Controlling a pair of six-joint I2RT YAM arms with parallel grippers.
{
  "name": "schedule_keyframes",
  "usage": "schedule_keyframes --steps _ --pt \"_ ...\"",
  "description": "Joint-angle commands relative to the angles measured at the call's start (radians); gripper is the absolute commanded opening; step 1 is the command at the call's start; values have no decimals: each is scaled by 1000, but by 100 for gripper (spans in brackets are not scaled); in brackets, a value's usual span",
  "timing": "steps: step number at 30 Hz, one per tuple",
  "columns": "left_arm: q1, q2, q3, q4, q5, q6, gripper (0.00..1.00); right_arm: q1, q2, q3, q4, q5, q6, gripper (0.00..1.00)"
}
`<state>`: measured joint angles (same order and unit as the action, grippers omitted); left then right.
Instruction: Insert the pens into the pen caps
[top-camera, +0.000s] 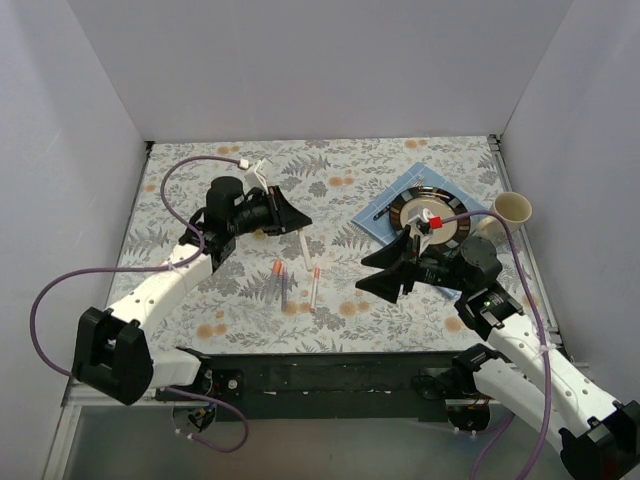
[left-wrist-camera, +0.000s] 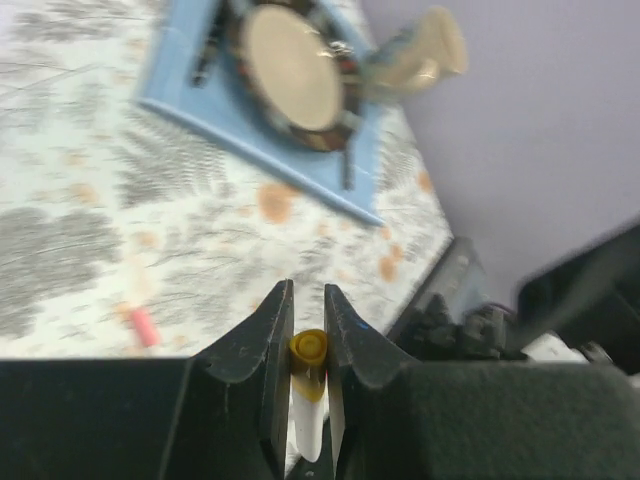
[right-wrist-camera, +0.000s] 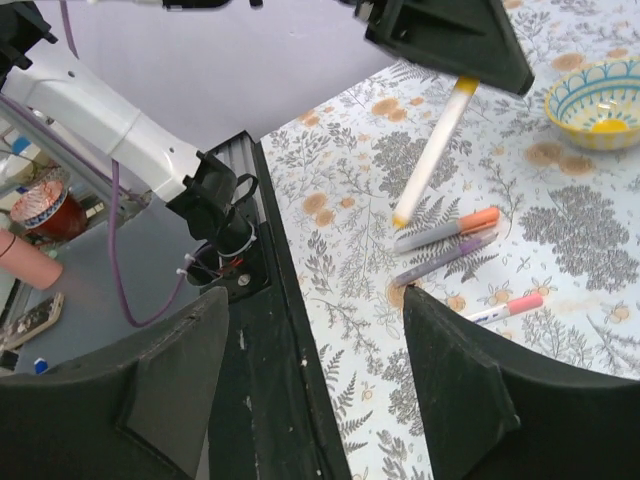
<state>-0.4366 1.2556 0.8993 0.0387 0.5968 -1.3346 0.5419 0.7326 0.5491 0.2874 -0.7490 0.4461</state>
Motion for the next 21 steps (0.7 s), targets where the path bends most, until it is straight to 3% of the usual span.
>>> schedule_keyframes --steps 1,5,12,19,21 --pt "58 103 147 -508 -286 316 0 0 -56 -40 6 62 57 79" --pt "71 212 222 -658 -426 423 0 -2 -33 -29 -17 51 62 88" --pt "98 365 280 -752 -563 483 0 1 -19 -18 -16 30 55 89" --pt "101 458 256 -751 -532 497 0 0 -38 -20 -37 48 40 89" --pt "102 469 237 -738 -529 482 11 -2 -39 -17 -39 53 39 89"
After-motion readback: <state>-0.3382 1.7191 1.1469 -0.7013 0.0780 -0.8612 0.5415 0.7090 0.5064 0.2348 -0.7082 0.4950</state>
